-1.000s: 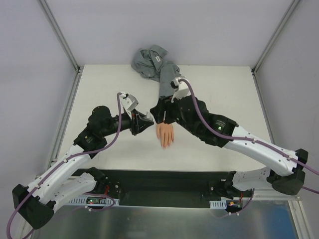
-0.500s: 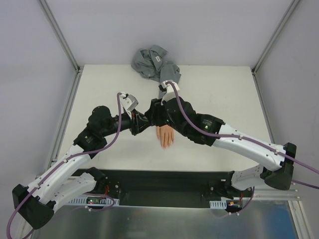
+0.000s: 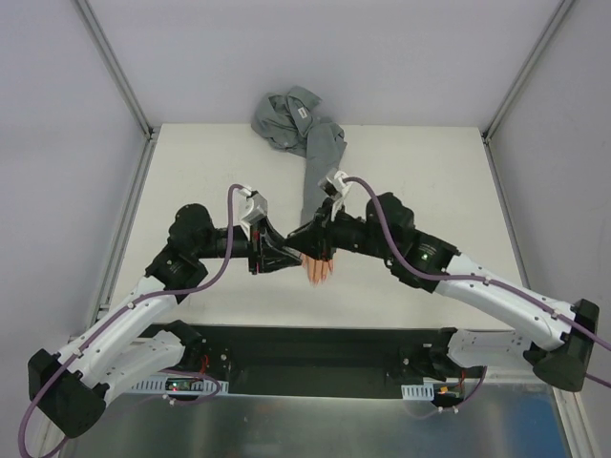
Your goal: Paint the nails
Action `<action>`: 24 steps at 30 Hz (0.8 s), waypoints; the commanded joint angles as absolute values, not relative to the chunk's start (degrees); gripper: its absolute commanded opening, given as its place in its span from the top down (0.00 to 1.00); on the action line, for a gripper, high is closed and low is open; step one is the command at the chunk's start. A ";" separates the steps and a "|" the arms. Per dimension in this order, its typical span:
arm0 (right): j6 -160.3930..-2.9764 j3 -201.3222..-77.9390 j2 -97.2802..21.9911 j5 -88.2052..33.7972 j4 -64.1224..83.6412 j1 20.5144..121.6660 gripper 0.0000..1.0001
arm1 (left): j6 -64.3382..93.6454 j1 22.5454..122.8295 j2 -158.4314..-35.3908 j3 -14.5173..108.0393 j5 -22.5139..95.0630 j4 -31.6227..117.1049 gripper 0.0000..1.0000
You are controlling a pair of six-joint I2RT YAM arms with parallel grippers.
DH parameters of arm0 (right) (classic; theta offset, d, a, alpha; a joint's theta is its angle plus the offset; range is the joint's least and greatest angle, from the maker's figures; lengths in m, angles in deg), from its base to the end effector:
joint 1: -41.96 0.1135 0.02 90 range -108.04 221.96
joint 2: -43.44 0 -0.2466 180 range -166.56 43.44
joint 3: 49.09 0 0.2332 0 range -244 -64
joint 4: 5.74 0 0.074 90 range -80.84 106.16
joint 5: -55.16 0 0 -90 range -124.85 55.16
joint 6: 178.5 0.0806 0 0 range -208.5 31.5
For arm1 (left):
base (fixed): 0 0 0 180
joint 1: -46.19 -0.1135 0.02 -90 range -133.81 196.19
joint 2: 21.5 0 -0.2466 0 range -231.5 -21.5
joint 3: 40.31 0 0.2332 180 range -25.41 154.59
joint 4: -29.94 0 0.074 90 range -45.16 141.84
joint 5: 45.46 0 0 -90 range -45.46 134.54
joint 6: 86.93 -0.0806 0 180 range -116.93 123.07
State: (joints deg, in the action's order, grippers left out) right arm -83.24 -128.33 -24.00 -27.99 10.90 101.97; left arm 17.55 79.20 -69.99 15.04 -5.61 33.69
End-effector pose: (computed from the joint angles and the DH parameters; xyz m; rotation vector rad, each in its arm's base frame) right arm 0.1452 0.2708 0.3759 -0.8868 1.5041 0.9518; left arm 0.1454 -0.1682 0.3328 0.9836 1.3761 -1.2942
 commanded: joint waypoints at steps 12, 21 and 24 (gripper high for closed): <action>-87.79 -122.61 -19.23 6.92 -0.08 95.93 0.98 | 25.86 80.82 -70.90 16.16 -28.96 16.13 1.00; -85.51 -130.26 -20.10 -36.55 18.47 99.43 0.26 | 10.46 80.73 -68.00 18.54 8.21 36.49 1.00; -83.85 -134.91 -23.26 -50.72 21.90 103.57 0.24 | 9.58 80.73 -68.00 18.71 14.98 38.43 1.00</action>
